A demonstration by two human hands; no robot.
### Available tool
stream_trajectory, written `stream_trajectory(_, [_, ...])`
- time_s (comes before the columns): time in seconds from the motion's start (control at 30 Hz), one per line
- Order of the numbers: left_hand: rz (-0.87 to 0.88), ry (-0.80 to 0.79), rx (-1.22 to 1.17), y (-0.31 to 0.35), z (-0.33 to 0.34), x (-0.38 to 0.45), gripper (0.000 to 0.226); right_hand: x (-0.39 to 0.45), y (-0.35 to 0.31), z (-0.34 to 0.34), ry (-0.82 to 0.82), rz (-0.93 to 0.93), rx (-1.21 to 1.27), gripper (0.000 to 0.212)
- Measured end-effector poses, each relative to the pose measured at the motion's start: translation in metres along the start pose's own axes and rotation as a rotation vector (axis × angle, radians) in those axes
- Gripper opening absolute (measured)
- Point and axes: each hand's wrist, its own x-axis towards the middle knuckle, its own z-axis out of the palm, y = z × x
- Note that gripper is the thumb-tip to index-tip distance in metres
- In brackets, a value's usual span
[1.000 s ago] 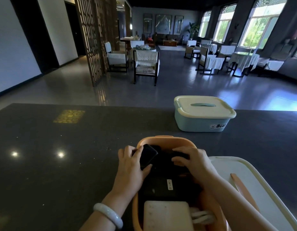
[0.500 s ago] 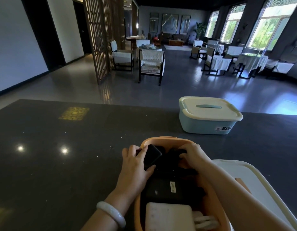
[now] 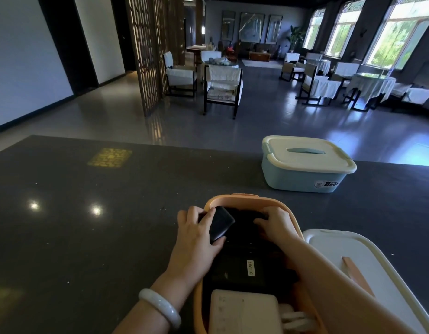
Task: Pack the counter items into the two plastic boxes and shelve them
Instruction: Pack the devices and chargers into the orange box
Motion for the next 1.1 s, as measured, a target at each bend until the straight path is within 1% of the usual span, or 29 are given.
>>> stream_trajectory(0.27, [-0.002,-0.023,0.001,-0.001,-0.001,0.000,0.071,0.000,-0.001,-0.001,0.034,0.046,0.023,0.014])
stream_trajectory(0.4, [-0.006,-0.025,0.014,-0.001,0.000,0.000,0.071,-0.004,-0.003,-0.004,0.030,0.064,0.042,0.020])
stream_trajectory(0.53, [-0.004,-0.027,0.010,-0.002,0.000,0.000,0.071,-0.008,-0.006,-0.007,0.047,0.038,0.056,0.021])
stream_trajectory(0.67, [0.007,-0.032,0.007,-0.002,-0.002,0.000,0.071,-0.012,-0.008,-0.012,0.072,0.026,0.104,0.029])
stream_trajectory(0.73, [0.022,-0.042,0.007,-0.001,-0.003,0.000,0.071,-0.017,-0.010,-0.015,0.119,-0.019,0.087,0.031])
stream_trajectory(0.83, [0.067,-0.041,0.007,0.001,-0.008,0.001,0.068,-0.022,-0.020,-0.021,0.191,-0.129,0.029,0.026])
stream_trajectory(0.9, [0.093,-0.050,0.006,0.003,-0.009,0.002,0.066,-0.025,-0.032,-0.024,0.120,-0.100,0.116,0.019])
stream_trajectory(1.0, [0.100,-0.063,0.005,0.006,-0.009,0.004,0.065,-0.029,-0.046,-0.023,-0.137,0.000,0.309,0.020])
stream_trajectory(1.03, [0.107,-0.060,0.012,0.007,-0.009,0.004,0.065,-0.029,-0.049,-0.020,-0.187,-0.007,0.328,0.021])
stream_trajectory(1.1, [0.119,-0.058,0.011,0.008,-0.008,0.004,0.065,-0.030,-0.050,-0.014,-0.220,-0.026,0.341,0.019])
